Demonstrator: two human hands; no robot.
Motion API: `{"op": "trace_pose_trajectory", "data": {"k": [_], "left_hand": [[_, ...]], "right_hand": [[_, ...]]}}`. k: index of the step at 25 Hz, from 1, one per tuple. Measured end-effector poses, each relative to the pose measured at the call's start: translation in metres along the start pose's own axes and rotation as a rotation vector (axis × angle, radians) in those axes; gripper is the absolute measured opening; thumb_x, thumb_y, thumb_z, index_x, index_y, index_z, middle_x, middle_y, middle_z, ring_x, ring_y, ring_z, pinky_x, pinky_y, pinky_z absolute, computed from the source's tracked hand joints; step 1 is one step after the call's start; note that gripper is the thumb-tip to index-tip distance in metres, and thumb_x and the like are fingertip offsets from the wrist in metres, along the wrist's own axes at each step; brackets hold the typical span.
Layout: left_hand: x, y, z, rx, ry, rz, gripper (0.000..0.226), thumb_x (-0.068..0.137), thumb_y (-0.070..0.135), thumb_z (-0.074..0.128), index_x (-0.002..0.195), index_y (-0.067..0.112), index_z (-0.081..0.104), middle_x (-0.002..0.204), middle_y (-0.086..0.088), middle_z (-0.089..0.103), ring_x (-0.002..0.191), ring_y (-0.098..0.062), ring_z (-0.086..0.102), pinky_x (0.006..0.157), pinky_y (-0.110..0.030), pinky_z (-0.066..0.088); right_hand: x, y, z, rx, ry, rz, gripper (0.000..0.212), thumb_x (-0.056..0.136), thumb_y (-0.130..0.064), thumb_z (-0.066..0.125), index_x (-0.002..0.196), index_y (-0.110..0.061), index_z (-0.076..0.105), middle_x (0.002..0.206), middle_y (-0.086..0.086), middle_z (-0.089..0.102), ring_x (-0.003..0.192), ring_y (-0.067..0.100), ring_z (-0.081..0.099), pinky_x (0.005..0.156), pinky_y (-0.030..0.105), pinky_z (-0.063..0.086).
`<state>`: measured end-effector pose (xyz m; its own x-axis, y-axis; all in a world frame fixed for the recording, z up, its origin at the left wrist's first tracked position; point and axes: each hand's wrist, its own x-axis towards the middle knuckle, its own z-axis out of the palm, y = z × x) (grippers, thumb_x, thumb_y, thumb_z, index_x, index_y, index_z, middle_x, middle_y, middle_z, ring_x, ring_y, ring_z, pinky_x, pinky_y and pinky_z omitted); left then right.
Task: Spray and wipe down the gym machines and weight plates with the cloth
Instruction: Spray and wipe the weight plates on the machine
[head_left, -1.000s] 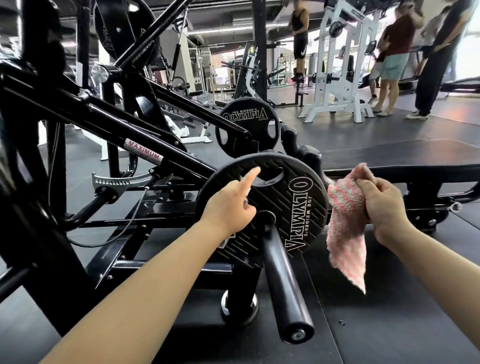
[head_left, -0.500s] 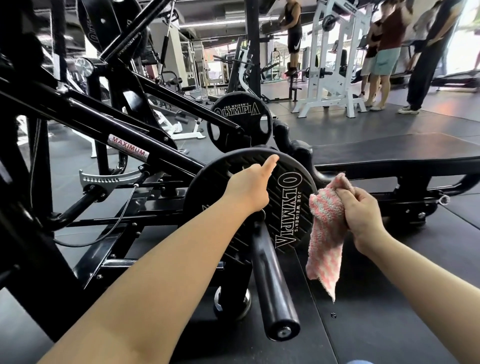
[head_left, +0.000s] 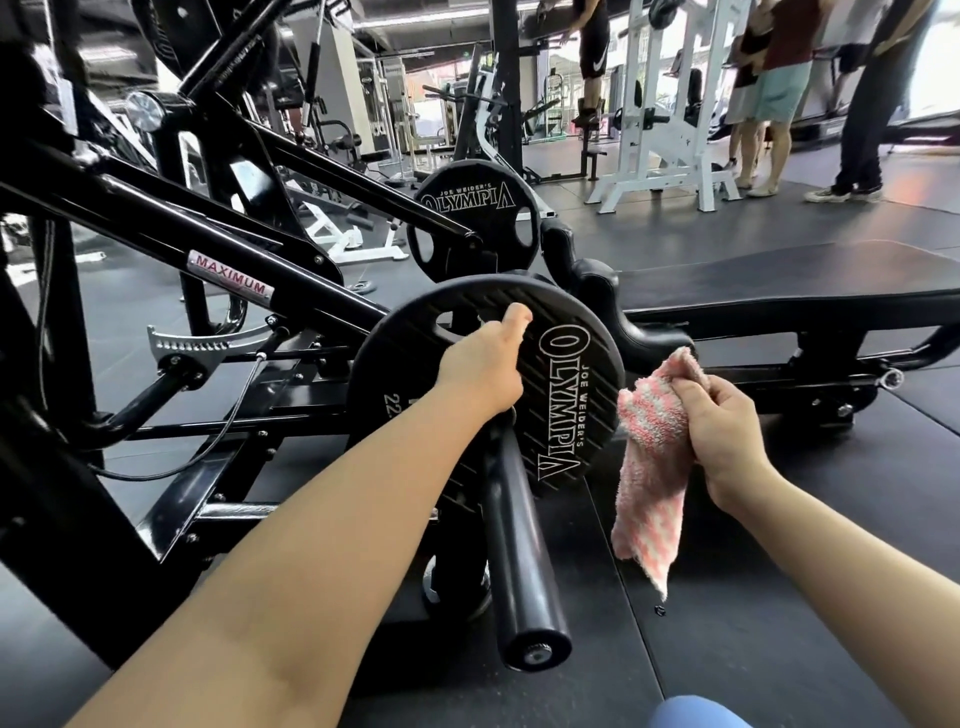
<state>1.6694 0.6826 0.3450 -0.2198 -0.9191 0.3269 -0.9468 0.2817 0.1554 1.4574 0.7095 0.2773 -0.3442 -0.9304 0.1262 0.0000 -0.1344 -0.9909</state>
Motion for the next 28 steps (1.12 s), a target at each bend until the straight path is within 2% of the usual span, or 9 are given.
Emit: {"op": "trace_pose_trajectory", "data": {"k": [8,12,16,19,21,23,25,27,28], "left_hand": [[-0.043,-0.07,-0.005,-0.077,0.12,-0.305,0.052,0.083,0.002,0.049,0.13,0.017,0.033,0.096,-0.005,0.047,0.081,-0.024,0.047,0.066,-0.033,0.035],[-0.049,-0.09,-0.019,-0.14,0.207,-0.394,0.059,0.087,0.019,0.062,0.137,0.025,0.03,0.095,-0.003,0.053,0.093,-0.026,0.055,0.071,-0.033,0.039],[-0.03,-0.096,-0.041,-0.187,0.198,-0.439,0.08,0.081,0.032,0.071,0.144,0.021,0.022,0.108,-0.002,0.061,0.1,-0.02,0.054,0.081,-0.032,0.04],[-0.019,-0.095,-0.049,-0.275,0.32,-0.467,0.04,0.077,0.013,0.066,0.114,0.008,0.054,0.1,-0.005,0.064,0.092,-0.023,0.055,0.067,-0.017,0.031],[-0.014,-0.093,-0.05,-0.285,0.286,-0.399,0.025,0.076,0.01,0.062,0.1,0.009,0.059,0.093,-0.004,0.059,0.086,-0.023,0.051,0.06,-0.017,0.03],[-0.004,-0.096,-0.048,-0.332,0.184,-0.305,0.037,0.073,0.012,0.063,0.109,0.009,0.057,0.111,-0.008,0.06,0.108,-0.028,0.052,0.085,-0.017,0.039],[0.005,-0.101,-0.043,-0.362,0.082,-0.212,0.052,0.068,0.02,0.062,0.117,0.008,0.054,0.124,-0.009,0.057,0.124,-0.031,0.044,0.105,-0.033,0.035],[0.009,-0.106,-0.03,-0.425,0.11,-0.187,0.03,0.072,0.016,0.063,0.101,0.015,0.055,0.094,0.004,0.06,0.094,-0.023,0.055,0.081,-0.014,0.041],[0.01,-0.107,-0.022,-0.453,0.164,-0.195,0.023,0.074,0.011,0.063,0.092,0.018,0.052,0.079,0.011,0.054,0.077,-0.018,0.051,0.066,-0.01,0.037]], "right_hand": [[0.005,0.015,0.028,-0.011,-0.158,-0.011,0.029,0.091,-0.016,0.056,0.087,0.012,0.057,0.077,0.01,0.055,0.074,0.019,0.049,0.069,0.032,0.039],[0.013,-0.008,0.045,-0.057,-0.257,-0.078,0.027,0.089,-0.015,0.061,0.062,-0.012,0.058,0.053,-0.009,0.053,0.051,-0.002,0.045,0.052,0.017,0.039],[0.023,-0.043,0.063,-0.013,-0.398,-0.148,0.02,0.09,-0.017,0.062,0.07,-0.015,0.065,0.073,0.007,0.057,0.071,0.011,0.049,0.067,0.026,0.04],[0.029,-0.057,0.078,-0.254,-0.437,-0.277,0.014,0.086,-0.019,0.067,0.072,-0.021,0.069,0.072,0.004,0.064,0.068,0.008,0.054,0.067,0.022,0.044],[0.036,-0.062,0.086,-0.429,-0.421,-0.336,0.013,0.086,-0.019,0.063,0.075,-0.022,0.07,0.07,0.001,0.063,0.067,0.007,0.053,0.061,0.016,0.04],[0.037,-0.069,0.094,-0.545,-0.304,-0.42,0.015,0.089,-0.021,0.058,0.08,-0.023,0.07,0.066,-0.002,0.06,0.066,0.009,0.052,0.06,0.018,0.038],[0.027,-0.074,0.097,-0.545,-0.213,-0.588,0.019,0.089,-0.028,0.055,0.099,-0.027,0.071,0.076,-0.008,0.064,0.074,0.008,0.058,0.069,0.02,0.041],[0.012,-0.068,0.105,-0.628,-0.532,-0.624,0.023,0.092,-0.032,0.056,0.112,-0.031,0.067,0.089,-0.015,0.068,0.08,-0.002,0.062,0.076,0.015,0.046],[0.001,-0.061,0.11,-0.723,-0.759,-0.504,0.021,0.093,-0.035,0.054,0.107,-0.029,0.068,0.086,-0.015,0.069,0.075,-0.006,0.063,0.071,0.012,0.046]]}}
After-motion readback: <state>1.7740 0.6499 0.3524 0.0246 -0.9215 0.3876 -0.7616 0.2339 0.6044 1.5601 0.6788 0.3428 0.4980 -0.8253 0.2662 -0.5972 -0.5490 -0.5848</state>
